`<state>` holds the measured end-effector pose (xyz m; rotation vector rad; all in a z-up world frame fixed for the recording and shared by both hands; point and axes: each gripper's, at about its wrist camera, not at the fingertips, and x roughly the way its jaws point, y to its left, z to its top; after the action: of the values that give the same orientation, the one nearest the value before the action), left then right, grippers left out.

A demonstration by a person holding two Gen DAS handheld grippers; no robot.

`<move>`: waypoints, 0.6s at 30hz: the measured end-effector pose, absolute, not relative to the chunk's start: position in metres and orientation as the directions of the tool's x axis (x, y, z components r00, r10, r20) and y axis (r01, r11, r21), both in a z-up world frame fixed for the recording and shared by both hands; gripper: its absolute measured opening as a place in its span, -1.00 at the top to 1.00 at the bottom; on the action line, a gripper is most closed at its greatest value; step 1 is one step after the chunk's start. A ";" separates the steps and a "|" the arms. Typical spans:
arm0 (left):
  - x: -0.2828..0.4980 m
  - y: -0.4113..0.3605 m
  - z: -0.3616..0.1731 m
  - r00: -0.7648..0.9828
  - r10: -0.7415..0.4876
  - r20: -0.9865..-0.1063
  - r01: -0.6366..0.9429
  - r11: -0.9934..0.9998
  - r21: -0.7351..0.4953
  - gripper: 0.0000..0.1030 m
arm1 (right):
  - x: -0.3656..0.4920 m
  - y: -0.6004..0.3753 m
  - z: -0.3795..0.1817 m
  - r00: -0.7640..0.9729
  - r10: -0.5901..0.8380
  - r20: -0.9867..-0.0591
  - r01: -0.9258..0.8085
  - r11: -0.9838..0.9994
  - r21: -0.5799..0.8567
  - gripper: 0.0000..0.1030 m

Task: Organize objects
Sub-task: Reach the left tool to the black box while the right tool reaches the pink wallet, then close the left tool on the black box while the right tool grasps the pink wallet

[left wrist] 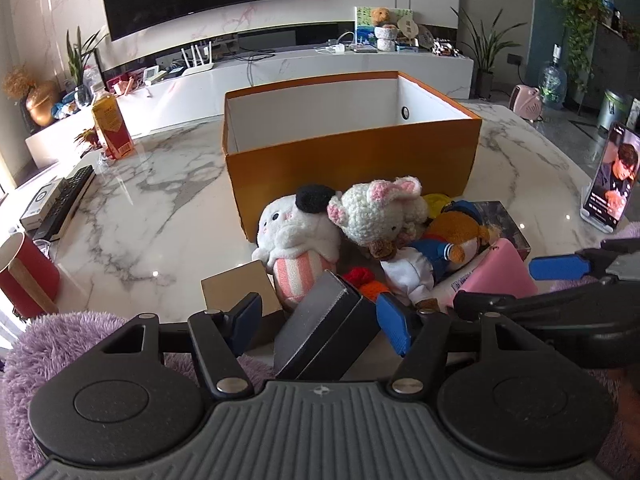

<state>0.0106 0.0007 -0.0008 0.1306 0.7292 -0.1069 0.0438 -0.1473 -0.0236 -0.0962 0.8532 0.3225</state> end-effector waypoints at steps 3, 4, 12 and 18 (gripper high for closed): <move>0.010 -0.005 -0.007 0.734 -0.063 -0.677 0.184 0.977 0.108 -0.46 | 0.048 -0.148 -0.026 0.600 0.246 -0.761 -0.317 0.947 0.057 -0.48; 0.010 -0.007 -0.010 0.731 -0.068 -0.679 0.199 0.973 0.118 -0.47 | 0.049 -0.149 -0.027 0.598 0.244 -0.764 -0.313 0.948 0.058 -0.48; 0.012 -0.021 -0.025 0.691 -0.069 -0.719 0.272 0.947 0.171 -0.47 | 0.053 -0.159 -0.041 0.575 0.193 -0.795 -0.274 0.961 0.035 -0.61; 0.009 -0.031 -0.038 0.683 -0.012 -0.730 0.314 0.908 0.279 -0.54 | 0.060 -0.150 -0.059 0.545 0.156 -0.824 -0.293 0.956 -0.012 -0.74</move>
<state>0.0093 -0.0314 -0.0379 0.4034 0.8031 -0.1885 0.0602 -0.1501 -0.0594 -0.1546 0.9594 0.2675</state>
